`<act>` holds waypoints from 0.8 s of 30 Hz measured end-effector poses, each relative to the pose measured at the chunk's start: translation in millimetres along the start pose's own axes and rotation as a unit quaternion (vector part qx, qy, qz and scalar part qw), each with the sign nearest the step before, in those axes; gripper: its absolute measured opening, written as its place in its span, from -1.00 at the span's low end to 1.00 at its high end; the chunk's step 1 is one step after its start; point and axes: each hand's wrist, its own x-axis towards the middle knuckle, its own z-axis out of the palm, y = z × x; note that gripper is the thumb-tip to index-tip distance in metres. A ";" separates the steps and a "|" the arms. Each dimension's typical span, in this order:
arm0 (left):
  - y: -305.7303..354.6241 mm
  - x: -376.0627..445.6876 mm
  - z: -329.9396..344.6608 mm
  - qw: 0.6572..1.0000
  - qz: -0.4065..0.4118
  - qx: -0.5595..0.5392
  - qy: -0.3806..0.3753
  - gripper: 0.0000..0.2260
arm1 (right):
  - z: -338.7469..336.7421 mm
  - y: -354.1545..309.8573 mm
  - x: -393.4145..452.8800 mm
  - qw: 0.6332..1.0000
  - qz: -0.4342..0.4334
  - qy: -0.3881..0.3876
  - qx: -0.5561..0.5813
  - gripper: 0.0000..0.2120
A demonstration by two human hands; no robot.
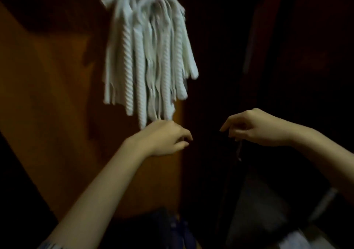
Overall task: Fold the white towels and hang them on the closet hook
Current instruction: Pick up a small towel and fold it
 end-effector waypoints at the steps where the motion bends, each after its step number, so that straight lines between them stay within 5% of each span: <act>1: 17.0 0.1 20.2 0.999 0.014 -0.025 -0.018 -0.73 | 16.3 9.6 -20.4 1.000 0.017 -0.008 -0.002 -0.79; 9: 132.9 5.0 167.0 0.961 0.068 -0.199 -0.181 -0.70 | 133.9 85.9 -149.4 0.980 0.180 -0.079 0.017 -0.67; 13: 186.6 23.3 218.5 0.923 0.073 -0.288 -0.243 -0.72 | 179.2 133.0 -205.6 0.958 0.265 -0.090 0.062 -0.76; 24: 323.4 180.3 287.1 0.901 0.108 -0.335 -0.253 -0.75 | 207.8 312.1 -279.8 0.912 0.387 -0.057 0.125 -0.70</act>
